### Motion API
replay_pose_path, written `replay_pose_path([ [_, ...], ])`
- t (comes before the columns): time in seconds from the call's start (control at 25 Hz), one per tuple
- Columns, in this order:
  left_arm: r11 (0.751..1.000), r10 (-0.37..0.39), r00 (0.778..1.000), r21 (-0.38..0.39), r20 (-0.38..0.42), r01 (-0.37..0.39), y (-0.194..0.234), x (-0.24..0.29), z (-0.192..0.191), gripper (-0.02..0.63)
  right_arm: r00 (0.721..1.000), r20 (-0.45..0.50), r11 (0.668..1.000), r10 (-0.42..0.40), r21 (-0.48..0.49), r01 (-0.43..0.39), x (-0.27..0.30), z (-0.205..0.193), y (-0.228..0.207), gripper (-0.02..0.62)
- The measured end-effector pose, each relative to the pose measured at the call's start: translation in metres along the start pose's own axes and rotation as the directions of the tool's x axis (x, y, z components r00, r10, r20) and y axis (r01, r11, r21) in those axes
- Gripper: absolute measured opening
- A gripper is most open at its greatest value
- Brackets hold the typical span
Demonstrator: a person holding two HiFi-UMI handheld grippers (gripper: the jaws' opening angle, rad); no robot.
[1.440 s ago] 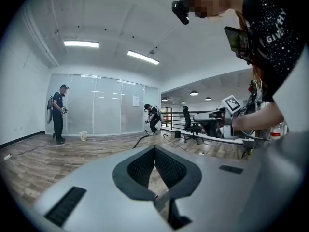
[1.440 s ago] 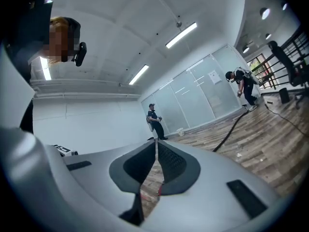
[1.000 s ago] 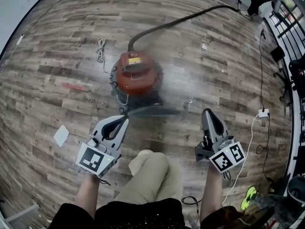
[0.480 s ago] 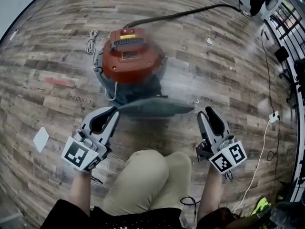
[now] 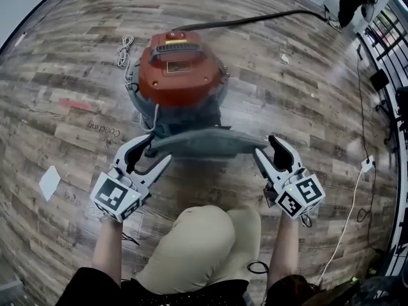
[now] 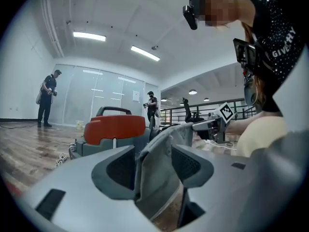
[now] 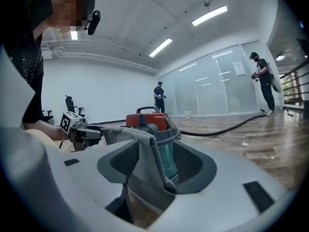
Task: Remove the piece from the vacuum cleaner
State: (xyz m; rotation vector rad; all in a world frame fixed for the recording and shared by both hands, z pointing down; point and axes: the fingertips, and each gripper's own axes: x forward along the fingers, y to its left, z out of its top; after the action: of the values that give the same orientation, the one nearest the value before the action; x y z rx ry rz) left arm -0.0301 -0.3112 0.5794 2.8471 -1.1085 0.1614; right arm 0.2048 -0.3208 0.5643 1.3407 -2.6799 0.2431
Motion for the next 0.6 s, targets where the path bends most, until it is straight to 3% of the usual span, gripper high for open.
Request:
replay_pose_path([
  [0.12,0.999,0.018,1.0,-0.039,0.018,-0.017,0.003,0.006,0.001,0.229,1.0,0.003,1.0,0.009,-0.025,-0.009,0.006,0.006,0.006,0.217],
  [0.2,0.996,0.028,0.999,-0.086,0.028,-0.026,0.006,0.006,0.002,0.227,1.0,0.011,1.0,0.001,-0.009,-0.001,0.007,0.006,0.006,0.107],
  [0.24,0.995,0.029,0.999,-0.097,0.022,-0.027,0.007,0.005,0.002,0.212,1.0,0.015,1.0,0.005,0.003,-0.005,0.006,0.005,0.006,0.101],
  [0.36,0.998,0.007,1.0,-0.066,-0.024,-0.008,0.002,0.002,-0.002,0.055,0.999,0.026,0.999,0.03,0.028,-0.031,-0.001,0.004,0.009,0.053],
  [0.6,0.998,-0.037,0.999,-0.056,-0.033,0.036,-0.009,-0.001,-0.002,0.028,0.999,0.035,1.0,0.021,0.014,-0.022,-0.006,0.003,0.015,0.026],
])
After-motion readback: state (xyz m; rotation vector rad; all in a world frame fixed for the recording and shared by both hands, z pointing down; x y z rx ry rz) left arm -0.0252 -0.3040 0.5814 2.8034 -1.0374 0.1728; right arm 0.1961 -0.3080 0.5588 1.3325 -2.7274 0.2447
